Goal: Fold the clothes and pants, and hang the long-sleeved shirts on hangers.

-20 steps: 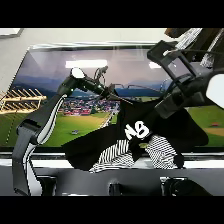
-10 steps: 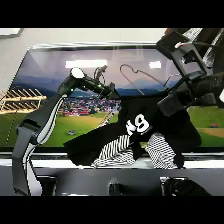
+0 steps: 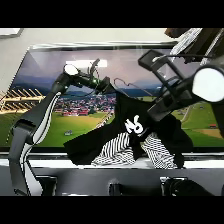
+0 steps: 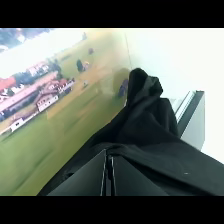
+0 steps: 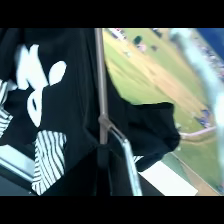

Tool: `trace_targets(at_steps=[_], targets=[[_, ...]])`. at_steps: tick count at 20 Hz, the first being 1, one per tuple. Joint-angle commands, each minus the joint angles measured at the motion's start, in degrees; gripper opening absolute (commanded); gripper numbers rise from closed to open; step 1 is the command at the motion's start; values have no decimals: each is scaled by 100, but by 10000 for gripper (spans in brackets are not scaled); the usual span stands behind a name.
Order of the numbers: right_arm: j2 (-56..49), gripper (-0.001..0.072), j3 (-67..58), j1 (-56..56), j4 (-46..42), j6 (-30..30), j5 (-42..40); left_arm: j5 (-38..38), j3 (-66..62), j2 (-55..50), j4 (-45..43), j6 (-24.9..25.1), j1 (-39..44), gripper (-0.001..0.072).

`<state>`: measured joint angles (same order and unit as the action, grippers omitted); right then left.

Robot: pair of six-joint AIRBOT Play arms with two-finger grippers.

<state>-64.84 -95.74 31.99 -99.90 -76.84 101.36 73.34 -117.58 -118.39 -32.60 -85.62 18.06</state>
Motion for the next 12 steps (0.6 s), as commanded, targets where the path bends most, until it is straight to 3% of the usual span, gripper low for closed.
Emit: trace_targets(at_steps=[1,12], targets=[[-245,28,2,4,216,125,50,-13,-4,103,103,15,-122,23],[-579,28,7,4,-72,142,-11,260,-2,278,-212,28,-271,22]])
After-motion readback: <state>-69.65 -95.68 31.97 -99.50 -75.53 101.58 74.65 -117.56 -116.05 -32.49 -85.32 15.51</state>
